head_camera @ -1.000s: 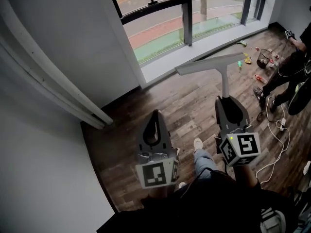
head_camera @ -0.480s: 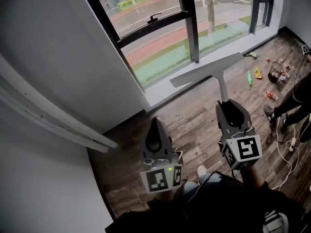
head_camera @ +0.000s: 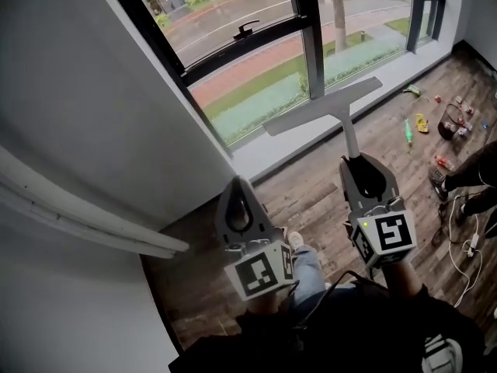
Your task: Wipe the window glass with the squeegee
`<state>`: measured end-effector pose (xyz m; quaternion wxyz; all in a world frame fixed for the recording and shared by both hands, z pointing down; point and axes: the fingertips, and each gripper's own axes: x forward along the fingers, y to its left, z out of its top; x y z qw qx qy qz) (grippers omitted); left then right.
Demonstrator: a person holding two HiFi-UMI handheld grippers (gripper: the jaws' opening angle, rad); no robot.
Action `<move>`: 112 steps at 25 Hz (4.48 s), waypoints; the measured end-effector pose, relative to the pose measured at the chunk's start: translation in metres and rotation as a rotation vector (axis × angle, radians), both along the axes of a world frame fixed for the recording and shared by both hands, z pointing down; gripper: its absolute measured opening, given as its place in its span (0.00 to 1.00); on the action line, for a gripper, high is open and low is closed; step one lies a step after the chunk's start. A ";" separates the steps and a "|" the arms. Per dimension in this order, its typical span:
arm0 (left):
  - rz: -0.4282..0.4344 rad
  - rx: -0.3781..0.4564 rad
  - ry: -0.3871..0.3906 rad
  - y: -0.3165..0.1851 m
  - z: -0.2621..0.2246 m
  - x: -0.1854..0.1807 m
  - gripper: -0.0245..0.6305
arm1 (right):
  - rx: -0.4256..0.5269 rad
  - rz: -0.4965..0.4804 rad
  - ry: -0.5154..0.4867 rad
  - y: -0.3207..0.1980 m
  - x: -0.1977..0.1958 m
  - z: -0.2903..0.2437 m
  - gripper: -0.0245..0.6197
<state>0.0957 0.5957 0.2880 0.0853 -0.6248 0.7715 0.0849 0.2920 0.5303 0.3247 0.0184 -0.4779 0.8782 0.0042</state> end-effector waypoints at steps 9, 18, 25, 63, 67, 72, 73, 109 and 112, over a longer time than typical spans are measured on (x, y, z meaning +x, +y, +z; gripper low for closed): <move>-0.084 0.052 -0.113 -0.166 -0.023 -0.106 0.04 | 0.031 0.003 -0.022 -0.180 -0.102 -0.011 0.18; -0.077 -0.019 -0.131 -0.288 -0.024 -0.180 0.04 | 0.017 -0.013 -0.021 -0.297 -0.188 -0.012 0.18; -0.126 -0.041 -0.062 -0.363 0.000 -0.218 0.04 | 0.025 -0.062 -0.020 -0.386 -0.245 -0.008 0.18; -0.244 -0.066 -0.079 -0.658 -0.062 -0.401 0.04 | 0.355 -0.206 -0.159 -0.713 -0.536 -0.236 0.18; -0.209 -0.032 -0.145 -0.672 -0.102 -0.403 0.04 | 0.385 -0.208 -0.142 -0.714 -0.554 -0.262 0.18; -0.171 0.010 -0.143 -0.684 -0.134 -0.403 0.04 | 0.375 -0.198 -0.163 -0.723 -0.561 -0.295 0.18; -0.167 0.012 -0.137 -0.687 -0.137 -0.403 0.04 | 0.373 -0.192 -0.165 -0.725 -0.562 -0.302 0.18; -0.171 -0.038 -0.062 -0.679 -0.113 -0.435 0.04 | 0.332 -0.023 -0.045 -0.758 -0.615 -0.339 0.18; -0.182 -0.026 -0.045 -0.678 -0.110 -0.439 0.04 | 0.328 -0.022 -0.041 -0.759 -0.616 -0.333 0.18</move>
